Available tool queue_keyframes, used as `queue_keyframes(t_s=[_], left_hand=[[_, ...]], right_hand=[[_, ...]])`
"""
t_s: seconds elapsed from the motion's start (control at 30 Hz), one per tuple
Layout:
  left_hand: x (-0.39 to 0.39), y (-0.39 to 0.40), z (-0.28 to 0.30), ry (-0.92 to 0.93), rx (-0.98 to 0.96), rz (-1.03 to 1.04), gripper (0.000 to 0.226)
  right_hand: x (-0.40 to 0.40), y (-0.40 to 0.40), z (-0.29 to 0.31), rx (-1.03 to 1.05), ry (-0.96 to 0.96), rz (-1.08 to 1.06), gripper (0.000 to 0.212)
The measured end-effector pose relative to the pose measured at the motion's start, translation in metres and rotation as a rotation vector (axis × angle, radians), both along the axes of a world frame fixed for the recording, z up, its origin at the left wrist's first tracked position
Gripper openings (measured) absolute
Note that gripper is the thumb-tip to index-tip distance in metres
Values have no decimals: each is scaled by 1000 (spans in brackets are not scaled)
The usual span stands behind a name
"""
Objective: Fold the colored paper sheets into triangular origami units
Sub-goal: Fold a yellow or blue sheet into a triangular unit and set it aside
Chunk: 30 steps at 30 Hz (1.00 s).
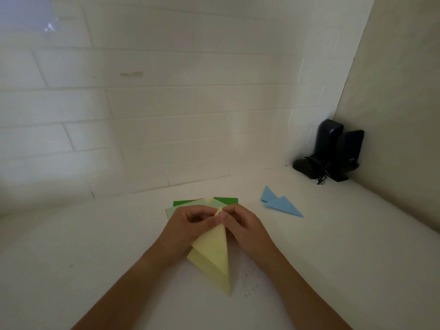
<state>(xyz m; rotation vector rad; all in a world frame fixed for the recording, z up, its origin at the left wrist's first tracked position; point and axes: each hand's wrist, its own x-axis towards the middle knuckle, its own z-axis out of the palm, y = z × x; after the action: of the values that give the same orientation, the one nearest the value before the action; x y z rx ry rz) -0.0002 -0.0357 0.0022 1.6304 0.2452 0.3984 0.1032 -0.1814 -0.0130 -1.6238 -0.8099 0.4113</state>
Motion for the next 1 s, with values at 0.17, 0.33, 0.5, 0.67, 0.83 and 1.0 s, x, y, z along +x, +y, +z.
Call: queue_keyframes(t_s=[0.17,0.33,0.5,0.67,0.83,1.0], left_hand=[[1,2,-1,26,10,39,33],[2,4,-1,27,-17,60,41],[4,5,-4,120,82,9,26],[3,12,-2,49,48,147,22],[1,12,1,-13,18,132,24],[1,9,0,-42,10,86,17]], right_hand=[[3,-2,1,23,34,-2,13],[3,-2,1,23,57,-3,14],[5,-2,-1,58,93,-139,14],[7,-3,0,109,113,-150,14],[6,-2,1,65,99,-82,22],[7,-3,0,61,104,-82,25]])
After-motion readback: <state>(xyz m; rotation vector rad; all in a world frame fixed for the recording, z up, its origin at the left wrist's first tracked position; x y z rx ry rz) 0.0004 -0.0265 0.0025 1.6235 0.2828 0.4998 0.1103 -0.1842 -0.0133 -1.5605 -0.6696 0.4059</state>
